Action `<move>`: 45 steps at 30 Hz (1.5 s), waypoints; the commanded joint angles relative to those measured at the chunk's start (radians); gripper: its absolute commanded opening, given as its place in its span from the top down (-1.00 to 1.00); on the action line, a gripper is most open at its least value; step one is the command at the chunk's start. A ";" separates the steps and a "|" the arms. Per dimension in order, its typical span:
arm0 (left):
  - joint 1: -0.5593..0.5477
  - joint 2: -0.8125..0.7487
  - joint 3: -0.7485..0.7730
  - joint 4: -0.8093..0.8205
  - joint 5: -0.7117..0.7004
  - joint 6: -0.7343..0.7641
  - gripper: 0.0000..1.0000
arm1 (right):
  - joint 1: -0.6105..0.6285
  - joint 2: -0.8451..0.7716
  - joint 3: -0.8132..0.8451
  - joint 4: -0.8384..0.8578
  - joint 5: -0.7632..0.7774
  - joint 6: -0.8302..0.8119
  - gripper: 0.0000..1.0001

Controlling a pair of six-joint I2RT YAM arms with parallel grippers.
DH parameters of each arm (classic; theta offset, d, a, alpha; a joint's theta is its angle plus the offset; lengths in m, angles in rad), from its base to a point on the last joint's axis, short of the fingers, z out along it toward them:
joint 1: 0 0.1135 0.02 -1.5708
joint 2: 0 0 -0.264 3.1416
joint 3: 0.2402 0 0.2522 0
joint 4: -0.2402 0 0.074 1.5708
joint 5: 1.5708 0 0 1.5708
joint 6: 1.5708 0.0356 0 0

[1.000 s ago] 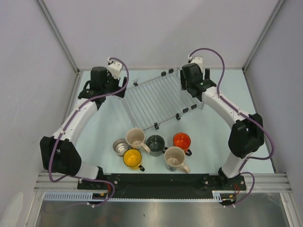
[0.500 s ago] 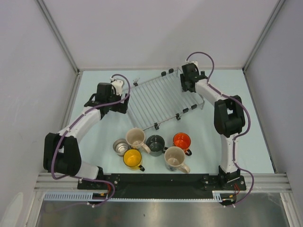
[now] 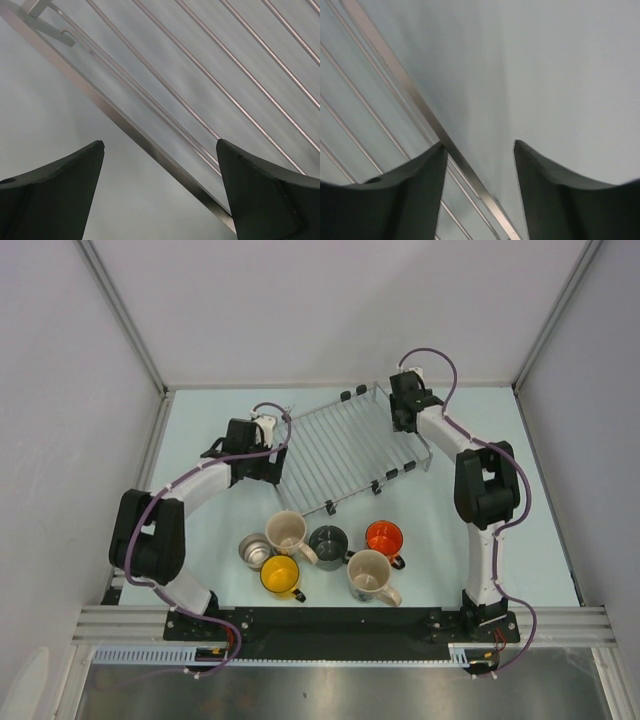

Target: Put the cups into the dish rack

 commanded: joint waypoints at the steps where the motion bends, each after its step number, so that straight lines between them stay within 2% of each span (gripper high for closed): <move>1: -0.003 0.009 0.047 0.032 -0.027 -0.018 -1.00 | -0.008 0.000 -0.003 -0.008 -0.021 0.007 -0.01; 2: -0.003 0.018 0.053 0.032 -0.027 -0.016 -1.00 | -0.008 0.000 -0.011 -0.010 -0.021 0.012 0.36; 4: -0.002 0.033 0.083 0.036 -0.070 -0.008 -0.85 | 0.003 -0.010 -0.049 -0.008 -0.013 0.024 0.57; 5: -0.002 0.056 0.097 0.035 -0.082 -0.005 -0.81 | 0.005 -0.015 -0.066 -0.005 -0.012 0.027 0.76; 6: -0.002 0.067 0.132 0.030 -0.084 -0.004 -0.73 | 0.008 -0.027 -0.082 0.005 -0.007 0.030 0.80; 11: -0.002 0.160 0.258 0.007 -0.094 -0.010 -0.45 | 0.026 -0.072 -0.198 0.031 0.007 0.074 0.82; 12: 0.000 0.191 0.296 -0.001 -0.096 -0.011 -0.30 | 0.026 -0.078 -0.217 0.038 0.010 0.079 0.84; 15: -0.002 0.228 0.341 -0.017 -0.096 -0.015 -0.09 | 0.043 -0.109 -0.278 0.045 0.033 0.090 0.86; 17: 0.000 0.225 0.334 -0.018 -0.088 -0.013 -0.06 | 0.058 -0.129 -0.304 0.054 0.064 0.093 0.86; 21: -0.002 0.170 0.196 0.035 -0.059 0.016 0.06 | 0.077 -0.142 -0.336 0.044 0.071 0.114 0.88; 26: -0.002 0.037 0.004 0.084 -0.055 0.074 0.15 | 0.098 -0.158 -0.356 0.030 0.093 0.124 0.92; 32: -0.002 -0.182 -0.159 0.067 -0.013 0.134 0.14 | 0.109 -0.181 -0.387 0.024 0.102 0.147 0.93; 38: -0.002 -0.321 -0.242 0.016 0.014 0.163 0.14 | 0.123 -0.230 -0.456 0.010 0.119 0.182 1.00; 45: -0.002 -0.392 -0.340 0.018 0.042 0.176 0.16 | 0.129 -0.290 -0.525 0.012 0.114 0.206 1.00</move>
